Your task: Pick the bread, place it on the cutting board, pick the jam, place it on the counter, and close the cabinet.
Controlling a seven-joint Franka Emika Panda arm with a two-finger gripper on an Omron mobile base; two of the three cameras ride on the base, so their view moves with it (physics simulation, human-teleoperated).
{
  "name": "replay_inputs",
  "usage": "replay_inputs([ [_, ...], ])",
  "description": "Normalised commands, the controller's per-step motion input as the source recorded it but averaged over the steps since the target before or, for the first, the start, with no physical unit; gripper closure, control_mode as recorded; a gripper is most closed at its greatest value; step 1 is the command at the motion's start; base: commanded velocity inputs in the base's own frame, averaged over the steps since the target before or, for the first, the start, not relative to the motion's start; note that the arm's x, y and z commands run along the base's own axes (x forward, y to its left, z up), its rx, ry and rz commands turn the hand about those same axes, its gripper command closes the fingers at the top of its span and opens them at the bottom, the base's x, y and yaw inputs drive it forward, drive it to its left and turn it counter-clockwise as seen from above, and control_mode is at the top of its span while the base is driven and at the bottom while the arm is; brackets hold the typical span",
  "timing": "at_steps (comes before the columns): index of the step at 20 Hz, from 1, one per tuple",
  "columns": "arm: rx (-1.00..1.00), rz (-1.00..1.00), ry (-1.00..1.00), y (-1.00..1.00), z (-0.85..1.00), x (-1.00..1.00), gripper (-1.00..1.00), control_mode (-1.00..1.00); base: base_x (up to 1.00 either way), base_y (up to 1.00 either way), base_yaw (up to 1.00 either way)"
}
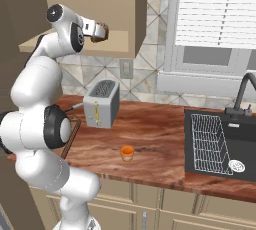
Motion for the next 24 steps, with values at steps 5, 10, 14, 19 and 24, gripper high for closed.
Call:
replay_inputs([
  [5,0.0,0.0,0.0,-0.04,0.0,0.31,-1.0,-1.0,0.0,0.0,0.0],
  [10,0.0,0.0,0.0,-0.15,0.0,0.23,-1.0,-1.0,0.0,0.0,0.0],
  [14,0.0,0.0,0.0,-0.16,-0.01,0.14,-1.0,-1.0,0.0,0.0,0.0],
  [19,0.0,0.0,0.0,-0.06,-0.14,0.03,-1.0,-1.0,0.0,0.0,0.0],
  [24,0.0,0.0,0.0,0.0,-0.31,0.0,1.0,-1.0,0.0,0.0,0.0],
])
